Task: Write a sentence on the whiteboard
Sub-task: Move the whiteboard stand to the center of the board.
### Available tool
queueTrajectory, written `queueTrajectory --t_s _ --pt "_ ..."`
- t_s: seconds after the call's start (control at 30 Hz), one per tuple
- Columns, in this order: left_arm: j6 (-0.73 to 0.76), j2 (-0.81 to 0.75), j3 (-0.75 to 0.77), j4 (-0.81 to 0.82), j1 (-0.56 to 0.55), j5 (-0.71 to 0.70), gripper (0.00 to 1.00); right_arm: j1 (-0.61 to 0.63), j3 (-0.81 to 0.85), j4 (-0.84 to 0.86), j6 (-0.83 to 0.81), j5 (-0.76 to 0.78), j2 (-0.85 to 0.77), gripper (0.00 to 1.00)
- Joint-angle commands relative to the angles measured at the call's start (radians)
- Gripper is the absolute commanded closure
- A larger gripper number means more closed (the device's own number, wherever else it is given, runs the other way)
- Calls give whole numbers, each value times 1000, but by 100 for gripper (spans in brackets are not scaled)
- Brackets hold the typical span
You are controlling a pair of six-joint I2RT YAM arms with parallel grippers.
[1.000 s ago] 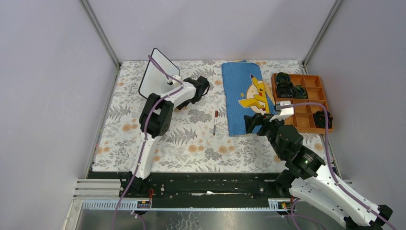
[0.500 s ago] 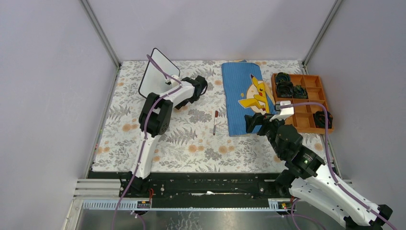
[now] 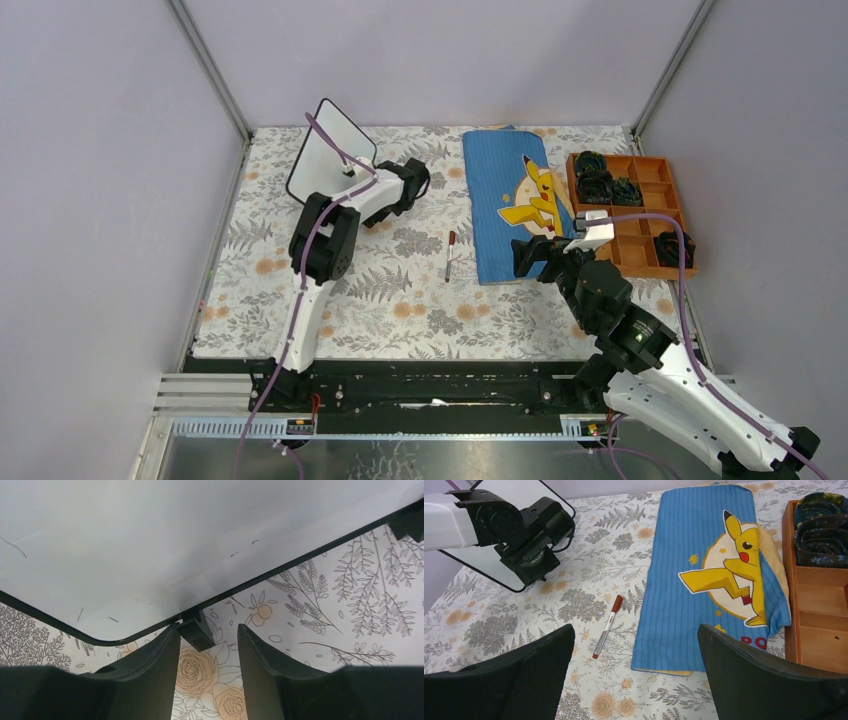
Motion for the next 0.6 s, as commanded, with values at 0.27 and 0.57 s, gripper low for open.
queueTrajectory --t_s 0.27,0.57 --pt "7 -93 -168 50 51 -69 49 2 17 55 -12 13 2 0" --pt "166 -169 -287 232 57 6 44 3 19 59 -7 1 5 0"
